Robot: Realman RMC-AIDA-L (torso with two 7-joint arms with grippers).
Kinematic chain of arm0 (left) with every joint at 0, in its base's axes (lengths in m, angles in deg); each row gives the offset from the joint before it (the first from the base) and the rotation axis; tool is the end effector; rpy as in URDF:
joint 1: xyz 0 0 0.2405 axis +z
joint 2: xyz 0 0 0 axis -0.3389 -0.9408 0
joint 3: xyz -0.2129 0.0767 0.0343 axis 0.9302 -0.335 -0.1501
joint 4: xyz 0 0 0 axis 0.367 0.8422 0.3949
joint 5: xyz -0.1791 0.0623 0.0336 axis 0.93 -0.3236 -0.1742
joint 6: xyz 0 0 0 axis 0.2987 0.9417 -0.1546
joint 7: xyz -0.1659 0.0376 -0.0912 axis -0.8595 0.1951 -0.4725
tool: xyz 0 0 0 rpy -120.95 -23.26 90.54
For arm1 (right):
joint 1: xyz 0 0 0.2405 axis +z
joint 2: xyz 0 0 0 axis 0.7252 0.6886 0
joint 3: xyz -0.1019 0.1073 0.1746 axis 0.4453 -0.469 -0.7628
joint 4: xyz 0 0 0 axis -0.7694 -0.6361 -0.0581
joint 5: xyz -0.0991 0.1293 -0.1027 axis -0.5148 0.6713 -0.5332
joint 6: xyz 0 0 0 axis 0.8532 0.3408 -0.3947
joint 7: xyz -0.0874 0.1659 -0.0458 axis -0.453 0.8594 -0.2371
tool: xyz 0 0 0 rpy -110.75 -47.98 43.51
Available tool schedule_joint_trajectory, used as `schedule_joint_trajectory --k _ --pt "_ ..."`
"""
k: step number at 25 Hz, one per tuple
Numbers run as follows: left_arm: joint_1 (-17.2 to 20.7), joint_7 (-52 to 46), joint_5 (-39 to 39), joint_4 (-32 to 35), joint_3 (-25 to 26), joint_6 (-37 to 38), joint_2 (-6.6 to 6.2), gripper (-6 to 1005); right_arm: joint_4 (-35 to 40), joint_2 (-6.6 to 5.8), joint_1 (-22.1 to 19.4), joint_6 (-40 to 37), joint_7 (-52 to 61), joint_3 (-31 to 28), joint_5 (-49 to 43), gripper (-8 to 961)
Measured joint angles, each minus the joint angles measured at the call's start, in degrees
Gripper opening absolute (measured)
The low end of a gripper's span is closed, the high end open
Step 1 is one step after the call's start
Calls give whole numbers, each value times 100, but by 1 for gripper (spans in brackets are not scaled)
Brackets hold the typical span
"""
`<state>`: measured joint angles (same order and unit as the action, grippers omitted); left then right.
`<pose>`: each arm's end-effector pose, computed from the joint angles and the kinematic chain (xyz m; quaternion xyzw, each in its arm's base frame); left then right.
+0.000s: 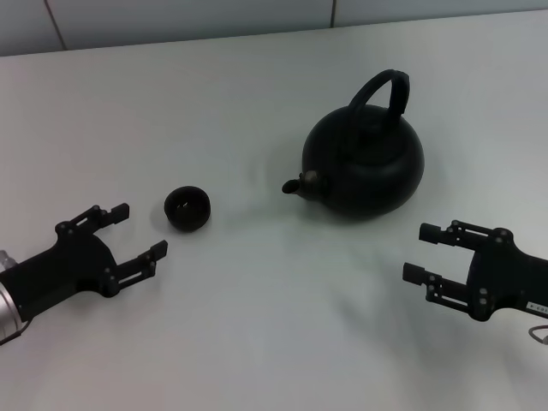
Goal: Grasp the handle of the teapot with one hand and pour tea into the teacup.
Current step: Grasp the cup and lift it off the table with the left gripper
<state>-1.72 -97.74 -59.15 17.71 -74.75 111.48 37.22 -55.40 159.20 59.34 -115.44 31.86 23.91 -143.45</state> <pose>-0.2743 0.2967 -0.0667 -0.9221 -0.1640 -0.2190 0.2737 0.2859 0.2332 -0.0257 -0.9090 0.1811 0.2842 0.2454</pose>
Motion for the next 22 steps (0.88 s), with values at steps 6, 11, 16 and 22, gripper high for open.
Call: schedule_joint_trajectory --k 6,11,16,22 --pt "-264 0 26 -159 -5 -128 32 809 -4 0 0 -9 0 -55 0 619" --pt "-542 8 -11 -444 -18 -351 26 809 -8 0 -2 -9 0 -59 0 619" --pt "-696 56 -17 -547 -31 -491 40 809 -15 0 -3 -10 1 -59 0 618" --pt "-960 215 -15 -862 -31 -774 49 808 -80 0 13 -9 1 -58 0 619"
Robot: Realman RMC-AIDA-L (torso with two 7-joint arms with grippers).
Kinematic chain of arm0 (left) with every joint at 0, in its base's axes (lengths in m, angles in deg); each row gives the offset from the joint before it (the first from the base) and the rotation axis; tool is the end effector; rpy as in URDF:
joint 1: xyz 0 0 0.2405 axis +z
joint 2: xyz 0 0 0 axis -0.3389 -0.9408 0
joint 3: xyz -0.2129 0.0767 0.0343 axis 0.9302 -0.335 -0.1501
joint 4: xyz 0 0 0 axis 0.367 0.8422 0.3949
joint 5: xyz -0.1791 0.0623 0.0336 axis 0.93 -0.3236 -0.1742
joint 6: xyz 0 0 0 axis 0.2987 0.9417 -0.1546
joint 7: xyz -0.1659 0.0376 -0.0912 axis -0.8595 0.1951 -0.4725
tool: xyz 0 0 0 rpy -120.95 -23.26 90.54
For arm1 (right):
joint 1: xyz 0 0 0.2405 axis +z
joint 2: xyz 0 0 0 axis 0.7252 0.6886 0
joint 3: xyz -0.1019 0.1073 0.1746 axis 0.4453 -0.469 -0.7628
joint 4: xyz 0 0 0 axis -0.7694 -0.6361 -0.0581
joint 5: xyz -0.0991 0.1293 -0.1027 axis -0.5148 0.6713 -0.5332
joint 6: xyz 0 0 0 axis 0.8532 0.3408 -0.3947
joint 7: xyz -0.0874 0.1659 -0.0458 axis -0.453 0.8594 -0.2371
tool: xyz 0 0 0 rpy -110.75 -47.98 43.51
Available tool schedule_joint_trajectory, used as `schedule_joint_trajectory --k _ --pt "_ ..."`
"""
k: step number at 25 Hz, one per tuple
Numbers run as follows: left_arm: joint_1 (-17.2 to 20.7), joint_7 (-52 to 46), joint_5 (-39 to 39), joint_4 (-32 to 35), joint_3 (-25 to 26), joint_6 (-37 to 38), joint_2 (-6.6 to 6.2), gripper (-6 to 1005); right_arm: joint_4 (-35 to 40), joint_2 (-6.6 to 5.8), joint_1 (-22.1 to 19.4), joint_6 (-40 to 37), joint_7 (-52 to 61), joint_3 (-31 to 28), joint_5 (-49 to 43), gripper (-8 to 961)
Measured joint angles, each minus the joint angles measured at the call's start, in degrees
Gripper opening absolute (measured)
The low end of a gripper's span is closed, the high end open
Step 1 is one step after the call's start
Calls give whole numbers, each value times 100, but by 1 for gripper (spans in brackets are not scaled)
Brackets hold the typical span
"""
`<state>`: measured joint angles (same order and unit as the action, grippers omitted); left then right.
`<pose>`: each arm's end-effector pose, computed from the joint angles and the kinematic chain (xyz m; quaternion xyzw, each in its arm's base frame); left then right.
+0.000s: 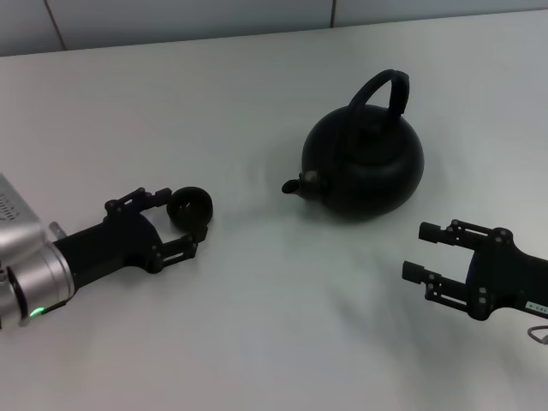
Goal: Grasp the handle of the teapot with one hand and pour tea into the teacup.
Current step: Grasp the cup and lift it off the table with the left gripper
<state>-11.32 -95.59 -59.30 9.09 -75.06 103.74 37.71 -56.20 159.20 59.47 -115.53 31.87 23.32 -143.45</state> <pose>-0.2539 0.3213 -0.0976 -0.9354 -0.1563 -0.1911 0.2532 0.2850 0.2332 -0.0263 -0.9059 0.1860 0.2900 0.2463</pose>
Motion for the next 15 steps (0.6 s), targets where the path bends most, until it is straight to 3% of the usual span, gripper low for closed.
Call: schedule_joint_trajectory --k 15 --pt "-129 13 39 -81 2 -197 8 808 2 0 41 -9 0 -7 0 619"
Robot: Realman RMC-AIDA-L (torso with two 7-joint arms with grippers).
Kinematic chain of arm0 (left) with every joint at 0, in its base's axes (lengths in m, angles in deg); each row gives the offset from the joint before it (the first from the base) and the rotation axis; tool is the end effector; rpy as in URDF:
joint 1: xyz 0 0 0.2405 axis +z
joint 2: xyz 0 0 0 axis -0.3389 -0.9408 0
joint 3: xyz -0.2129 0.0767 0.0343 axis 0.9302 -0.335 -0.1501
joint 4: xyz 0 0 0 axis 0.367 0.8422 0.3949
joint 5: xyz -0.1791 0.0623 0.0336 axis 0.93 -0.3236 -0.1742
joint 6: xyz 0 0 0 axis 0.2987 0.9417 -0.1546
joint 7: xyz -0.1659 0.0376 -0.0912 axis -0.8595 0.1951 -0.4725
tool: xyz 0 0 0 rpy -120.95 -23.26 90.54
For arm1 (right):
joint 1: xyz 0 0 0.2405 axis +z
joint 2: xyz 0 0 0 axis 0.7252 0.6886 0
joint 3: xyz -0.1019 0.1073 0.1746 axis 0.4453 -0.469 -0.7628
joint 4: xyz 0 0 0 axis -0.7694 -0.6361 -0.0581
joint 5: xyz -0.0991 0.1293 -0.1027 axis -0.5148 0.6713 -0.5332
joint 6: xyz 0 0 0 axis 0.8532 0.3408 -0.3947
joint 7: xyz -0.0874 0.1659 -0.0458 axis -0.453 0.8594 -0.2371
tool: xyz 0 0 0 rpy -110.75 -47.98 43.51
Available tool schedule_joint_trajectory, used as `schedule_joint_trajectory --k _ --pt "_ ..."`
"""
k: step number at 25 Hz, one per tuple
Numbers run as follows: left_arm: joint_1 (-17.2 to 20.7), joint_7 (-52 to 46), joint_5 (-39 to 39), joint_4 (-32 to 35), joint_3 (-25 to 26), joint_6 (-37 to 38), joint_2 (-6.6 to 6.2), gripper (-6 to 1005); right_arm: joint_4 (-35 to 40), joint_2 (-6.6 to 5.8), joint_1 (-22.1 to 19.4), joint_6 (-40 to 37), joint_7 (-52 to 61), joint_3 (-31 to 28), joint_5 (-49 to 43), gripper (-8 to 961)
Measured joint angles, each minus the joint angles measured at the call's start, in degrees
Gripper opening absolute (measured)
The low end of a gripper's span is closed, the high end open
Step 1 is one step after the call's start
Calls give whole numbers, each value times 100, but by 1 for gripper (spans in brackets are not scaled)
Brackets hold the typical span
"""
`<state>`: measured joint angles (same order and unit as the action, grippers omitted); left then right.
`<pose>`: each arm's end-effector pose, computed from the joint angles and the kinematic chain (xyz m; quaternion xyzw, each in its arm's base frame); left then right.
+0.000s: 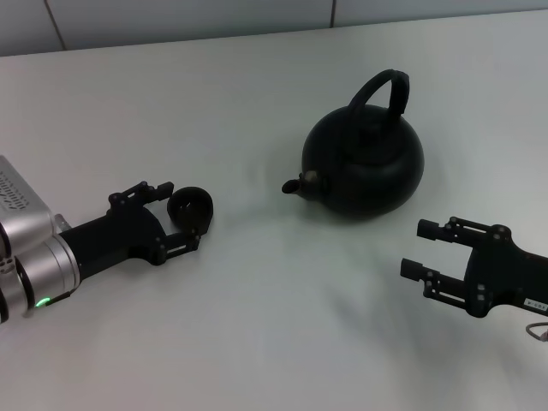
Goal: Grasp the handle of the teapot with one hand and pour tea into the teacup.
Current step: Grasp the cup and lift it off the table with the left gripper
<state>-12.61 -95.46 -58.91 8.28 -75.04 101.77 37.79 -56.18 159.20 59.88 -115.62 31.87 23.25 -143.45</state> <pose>-0.2530 0.3274 -0.1000 -0.9355 -0.1577 -0.1827 0.2582 0.2832 0.2352 -0.0260 -0.9064 0.1825 0.2915 0.2454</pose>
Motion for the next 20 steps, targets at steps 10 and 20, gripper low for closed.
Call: schedule_joint_trajectory --k 10,20 --pt "-96 0 1 -41 -1 -61 1 807 0 0 23 0 12 -1 0 618" --pt "53 -35 -56 121 -69 569 -46 703 0 0 31 39 19 -2 0 609"
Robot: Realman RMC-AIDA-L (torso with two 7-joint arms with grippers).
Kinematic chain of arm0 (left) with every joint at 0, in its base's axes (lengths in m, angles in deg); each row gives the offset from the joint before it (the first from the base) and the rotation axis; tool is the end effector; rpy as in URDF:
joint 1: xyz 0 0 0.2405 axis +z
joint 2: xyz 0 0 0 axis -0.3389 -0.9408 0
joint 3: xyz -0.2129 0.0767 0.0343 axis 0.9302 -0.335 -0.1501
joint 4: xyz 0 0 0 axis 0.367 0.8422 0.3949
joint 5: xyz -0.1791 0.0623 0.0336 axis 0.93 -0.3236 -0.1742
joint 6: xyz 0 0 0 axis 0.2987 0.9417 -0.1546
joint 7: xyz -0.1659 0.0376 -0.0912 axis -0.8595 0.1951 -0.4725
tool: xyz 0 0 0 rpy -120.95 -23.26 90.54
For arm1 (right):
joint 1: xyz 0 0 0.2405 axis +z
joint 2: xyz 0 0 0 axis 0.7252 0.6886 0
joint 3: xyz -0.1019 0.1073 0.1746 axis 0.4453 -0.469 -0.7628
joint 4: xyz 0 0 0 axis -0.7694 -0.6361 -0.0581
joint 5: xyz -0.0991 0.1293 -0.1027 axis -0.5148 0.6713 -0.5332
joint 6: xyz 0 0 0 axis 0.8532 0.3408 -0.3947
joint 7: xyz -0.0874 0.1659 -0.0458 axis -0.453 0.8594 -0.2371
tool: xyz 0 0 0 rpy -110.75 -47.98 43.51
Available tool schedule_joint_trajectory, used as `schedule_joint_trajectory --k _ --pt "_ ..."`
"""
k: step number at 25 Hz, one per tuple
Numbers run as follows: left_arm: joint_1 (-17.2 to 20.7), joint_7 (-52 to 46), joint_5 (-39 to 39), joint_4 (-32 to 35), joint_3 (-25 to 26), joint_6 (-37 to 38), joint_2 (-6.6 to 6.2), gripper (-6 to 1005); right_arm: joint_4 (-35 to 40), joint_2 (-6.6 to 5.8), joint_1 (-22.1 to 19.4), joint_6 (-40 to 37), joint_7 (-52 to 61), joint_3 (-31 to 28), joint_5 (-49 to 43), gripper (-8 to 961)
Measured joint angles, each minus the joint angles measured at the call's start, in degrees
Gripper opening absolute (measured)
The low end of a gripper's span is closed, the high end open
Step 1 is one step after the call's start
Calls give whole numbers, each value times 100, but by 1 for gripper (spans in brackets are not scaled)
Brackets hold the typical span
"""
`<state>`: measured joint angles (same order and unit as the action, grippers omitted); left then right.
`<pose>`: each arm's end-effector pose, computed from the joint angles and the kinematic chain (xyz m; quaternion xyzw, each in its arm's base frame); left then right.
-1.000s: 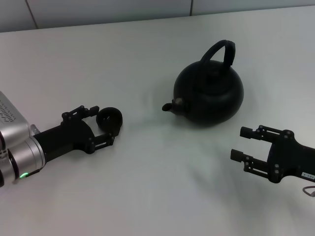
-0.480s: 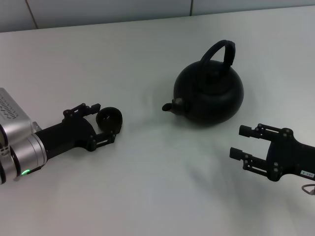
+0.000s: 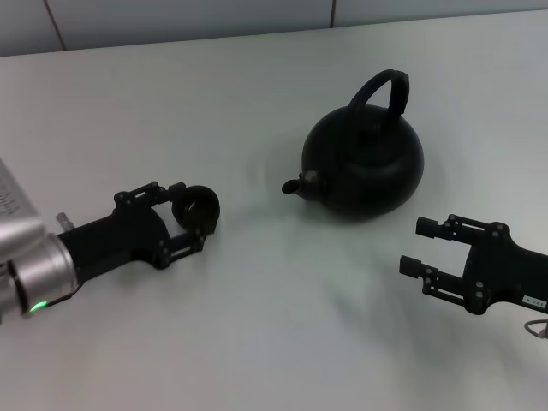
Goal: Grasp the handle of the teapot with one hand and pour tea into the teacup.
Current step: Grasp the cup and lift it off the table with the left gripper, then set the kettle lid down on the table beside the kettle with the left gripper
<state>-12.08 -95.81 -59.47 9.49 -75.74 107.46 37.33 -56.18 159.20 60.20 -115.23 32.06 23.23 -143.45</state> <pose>-0.2399 0.3197 -0.0949 -0.9393 -0.1347 -0.2129 0.2330 0.2830 0.2374 -0.0262 -0.9065 0.1828 0.2901 0.2462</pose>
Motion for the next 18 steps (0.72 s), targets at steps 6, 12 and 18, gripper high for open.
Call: schedule_joint_trajectory --k 6,12,18 --pt "692 -532 -25 1246 -1020 795 -45 690 0 0 13 3 6 -105 0 610" --pt "952 -779 -26 1760 -1582 902 -49 691 -4 0 49 -4 -7 -204 0 610" --pt "763 -732 -9 1687 -2022 722 -2 691 -18 0 88 -8 -6 -209 0 609"
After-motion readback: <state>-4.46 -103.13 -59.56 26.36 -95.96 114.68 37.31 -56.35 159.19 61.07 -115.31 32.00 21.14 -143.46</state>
